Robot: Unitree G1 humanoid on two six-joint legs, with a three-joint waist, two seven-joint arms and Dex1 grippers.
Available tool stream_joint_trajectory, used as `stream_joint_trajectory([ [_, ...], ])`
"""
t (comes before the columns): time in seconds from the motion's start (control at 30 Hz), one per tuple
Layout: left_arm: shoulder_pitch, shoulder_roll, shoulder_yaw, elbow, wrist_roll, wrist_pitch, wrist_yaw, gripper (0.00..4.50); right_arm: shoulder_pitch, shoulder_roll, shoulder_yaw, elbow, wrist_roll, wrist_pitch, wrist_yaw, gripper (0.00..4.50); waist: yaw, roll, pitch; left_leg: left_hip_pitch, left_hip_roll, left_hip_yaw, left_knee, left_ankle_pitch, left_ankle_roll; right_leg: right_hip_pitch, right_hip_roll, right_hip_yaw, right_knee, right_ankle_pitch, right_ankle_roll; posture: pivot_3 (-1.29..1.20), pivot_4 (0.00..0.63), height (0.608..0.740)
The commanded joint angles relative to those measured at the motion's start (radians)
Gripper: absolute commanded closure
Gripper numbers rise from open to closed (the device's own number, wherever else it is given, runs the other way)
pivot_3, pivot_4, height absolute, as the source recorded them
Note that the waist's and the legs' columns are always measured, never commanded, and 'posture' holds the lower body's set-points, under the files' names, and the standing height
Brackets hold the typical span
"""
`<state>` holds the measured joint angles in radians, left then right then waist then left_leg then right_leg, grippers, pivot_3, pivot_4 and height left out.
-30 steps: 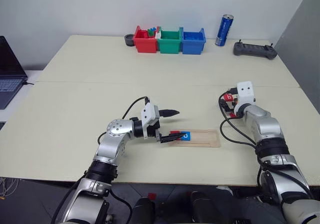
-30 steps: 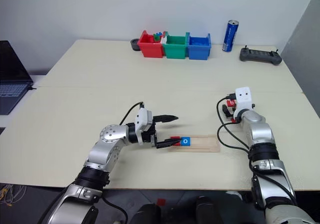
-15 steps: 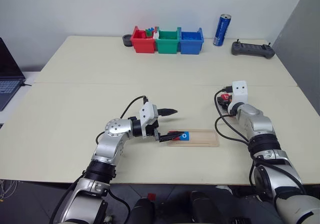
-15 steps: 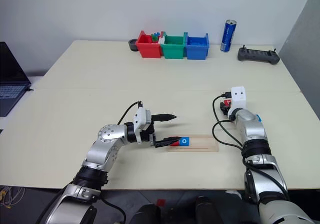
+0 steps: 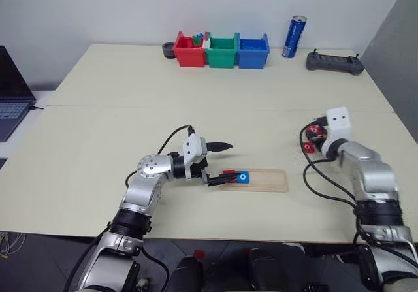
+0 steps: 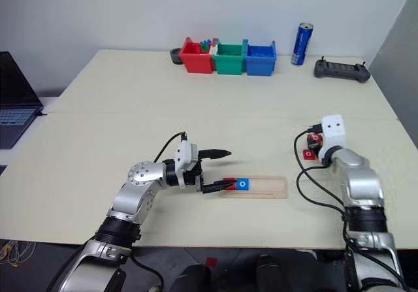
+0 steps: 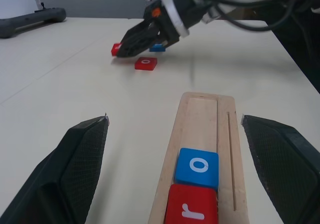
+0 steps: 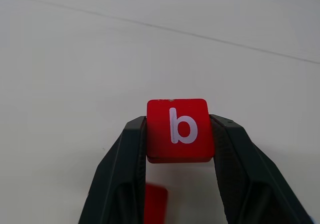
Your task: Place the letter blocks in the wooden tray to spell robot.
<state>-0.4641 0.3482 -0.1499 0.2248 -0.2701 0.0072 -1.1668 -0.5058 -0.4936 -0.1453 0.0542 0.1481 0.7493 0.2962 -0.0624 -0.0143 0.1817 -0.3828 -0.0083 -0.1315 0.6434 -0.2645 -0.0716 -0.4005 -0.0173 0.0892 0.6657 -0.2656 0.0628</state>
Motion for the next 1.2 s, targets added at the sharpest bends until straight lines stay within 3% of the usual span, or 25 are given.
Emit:
stream_joint_trajectory([
  [0.03,0.003,0.001,-0.005,-0.040,-0.014,-0.013,-0.008,0.00,0.163,-0.047,-0.102,-0.403,0.085,0.255,0.017,3.05,0.006,0.001,0.000,-0.001,0.000,0.000,0.000,0.000,0.000,0.000,0.000,0.000,0.000,0.000,0.000,0.00,0.150,0.740],
  [0.2,0.009,0.005,-0.006,-0.045,-0.019,-0.006,-0.015,0.00,0.352,0.034,-0.206,-0.801,0.154,0.550,-0.038,3.05,0.018,0.001,0.000,-0.007,-0.001,-0.002,0.000,0.000,0.000,-0.004,-0.001,-0.001,-0.001,0.000,0.000,0.00,0.150,0.740],
  [0.4,0.012,-0.003,-0.019,-0.054,-0.022,0.008,-0.022,0.00,0.453,0.239,-0.200,-0.986,0.106,0.688,-0.173,3.05,0.014,0.002,0.000,-0.005,0.000,-0.001,0.001,0.000,0.000,-0.004,0.001,-0.001,0.000,0.000,0.000,0.00,0.150,0.740],
  [0.53,0.003,-0.006,-0.023,-0.042,-0.021,0.009,-0.034,0.00,0.505,0.308,-0.143,-1.002,0.080,0.685,-0.225,3.05,0.014,0.002,0.000,-0.005,0.000,0.000,0.001,0.000,0.000,-0.004,0.001,0.000,-0.001,0.000,0.000,0.00,0.150,0.740],
  [1.2,0.024,0.015,-0.012,-0.081,-0.027,0.023,-0.031,0.00,0.493,0.296,-0.068,-0.857,0.060,0.562,-0.230,3.05,0.008,0.002,-0.001,-0.004,0.000,0.000,0.000,0.000,0.000,-0.004,0.001,0.000,0.000,0.000,0.000,0.00,0.150,0.740],
])
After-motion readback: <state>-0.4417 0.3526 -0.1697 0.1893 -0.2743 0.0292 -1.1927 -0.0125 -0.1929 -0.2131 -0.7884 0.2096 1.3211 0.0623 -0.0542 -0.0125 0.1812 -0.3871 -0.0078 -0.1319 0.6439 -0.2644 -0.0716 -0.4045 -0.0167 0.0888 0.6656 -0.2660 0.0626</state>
